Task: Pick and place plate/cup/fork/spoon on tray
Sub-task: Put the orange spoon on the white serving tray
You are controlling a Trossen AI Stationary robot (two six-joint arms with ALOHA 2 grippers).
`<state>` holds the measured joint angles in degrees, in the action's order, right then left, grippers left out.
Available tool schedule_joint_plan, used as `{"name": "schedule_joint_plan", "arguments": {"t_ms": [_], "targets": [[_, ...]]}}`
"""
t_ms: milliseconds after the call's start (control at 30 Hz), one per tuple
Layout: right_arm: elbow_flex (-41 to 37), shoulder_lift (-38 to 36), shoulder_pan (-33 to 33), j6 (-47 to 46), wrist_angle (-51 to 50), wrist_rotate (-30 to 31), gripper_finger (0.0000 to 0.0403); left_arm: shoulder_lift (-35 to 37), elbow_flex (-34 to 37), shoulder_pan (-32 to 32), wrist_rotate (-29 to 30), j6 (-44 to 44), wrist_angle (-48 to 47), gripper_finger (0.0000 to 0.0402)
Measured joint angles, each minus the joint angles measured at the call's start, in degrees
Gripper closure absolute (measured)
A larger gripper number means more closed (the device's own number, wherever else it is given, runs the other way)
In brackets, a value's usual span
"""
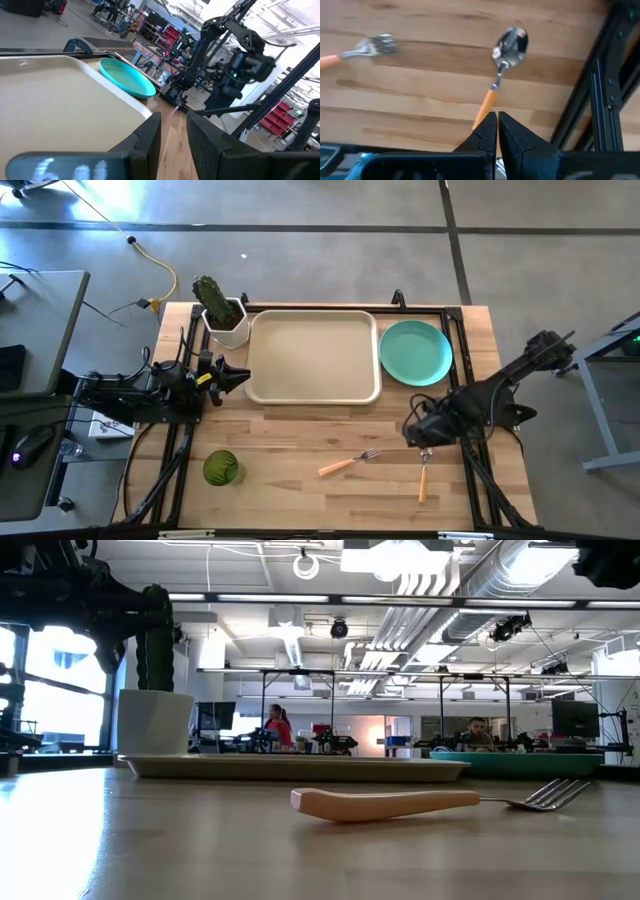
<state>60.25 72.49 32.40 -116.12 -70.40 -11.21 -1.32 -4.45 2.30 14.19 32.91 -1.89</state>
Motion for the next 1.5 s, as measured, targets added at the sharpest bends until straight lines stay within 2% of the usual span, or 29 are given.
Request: {"name": "schedule_joint_plan", "arguments": {"t_ms": [167, 400, 967, 1167, 1333, 1500], "targets": [[0.00, 2.65, 3.81, -3.40, 1.58, -2.67, 0.0394, 0.00, 0.00, -0.02, 0.80, -0.07, 0.00, 0.0319], [-0.04, 5.98, 7.70, -5.01, 5.01, -2.73, 0.0380, 0.00, 0.00, -0.01, 1.67, 0.02, 0.01, 0.0319], [-0.07, 15.85, 12.94, -9.96, 12.75, -2.48, 0.0266, 0.00, 0.02, 0.00, 1.67, 0.94, 0.04, 0.0319], [-0.11, 19.54, 13.16, -9.88, 13.70, -1.56, 0.0257, -0.02, 0.00, 0.00, 1.65, 0.96, 0.04, 0.0319], [-0.11, 22.24, 13.19, -9.62, 15.84, 1.77, 0.0257, -0.01, 0.00, 0.00, 1.65, 0.96, 0.06, 0.0319], [-0.11, 24.97, 13.19, -9.85, 16.28, 1.63, 0.0257, 0.00, 0.02, 0.00, 1.65, 0.96, 0.07, 0.0319]]}}
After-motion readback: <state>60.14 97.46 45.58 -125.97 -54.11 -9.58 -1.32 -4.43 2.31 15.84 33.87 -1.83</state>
